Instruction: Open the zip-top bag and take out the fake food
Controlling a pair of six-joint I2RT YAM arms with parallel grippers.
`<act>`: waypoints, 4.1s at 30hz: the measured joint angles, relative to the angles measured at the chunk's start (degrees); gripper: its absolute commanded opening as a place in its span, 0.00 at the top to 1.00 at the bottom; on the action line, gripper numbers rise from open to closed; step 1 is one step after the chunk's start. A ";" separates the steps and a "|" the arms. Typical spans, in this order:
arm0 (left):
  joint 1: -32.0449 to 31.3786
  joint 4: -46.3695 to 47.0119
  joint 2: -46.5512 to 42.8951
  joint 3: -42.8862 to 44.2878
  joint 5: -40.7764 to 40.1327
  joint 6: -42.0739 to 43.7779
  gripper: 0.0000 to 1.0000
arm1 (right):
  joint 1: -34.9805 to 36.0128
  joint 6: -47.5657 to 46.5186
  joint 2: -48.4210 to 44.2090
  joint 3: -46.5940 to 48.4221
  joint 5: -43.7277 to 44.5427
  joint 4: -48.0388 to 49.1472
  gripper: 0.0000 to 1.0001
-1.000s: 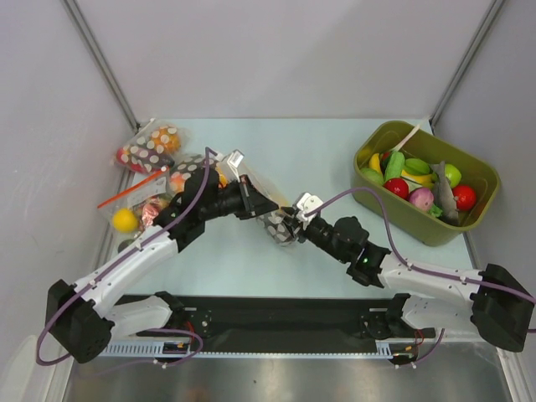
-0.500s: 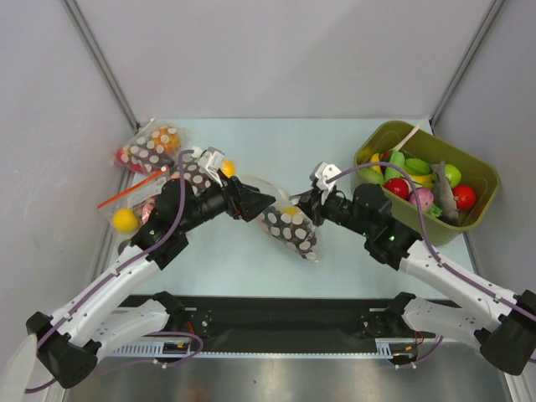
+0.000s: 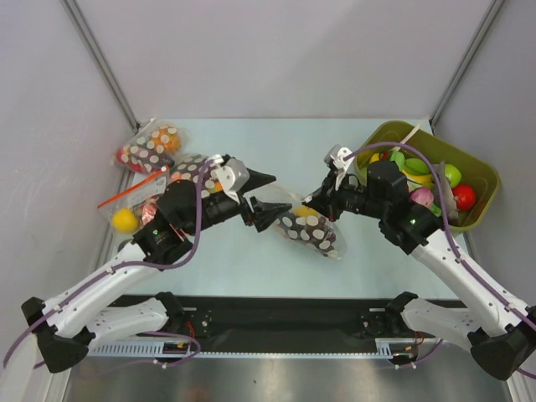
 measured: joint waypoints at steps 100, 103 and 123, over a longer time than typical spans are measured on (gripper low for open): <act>-14.16 -20.33 -4.94 -5.66 -30.53 7.43 1.00 | -18.51 14.10 15.19 0.09 -15.56 8.59 1.00; -14.16 -22.21 -6.10 -6.08 -31.63 6.64 1.00 | -18.88 13.94 16.96 1.55 -13.84 8.79 1.00; -14.60 -23.54 -3.30 -6.60 -34.93 4.70 1.00 | -18.82 13.07 20.94 5.29 -4.42 7.85 0.87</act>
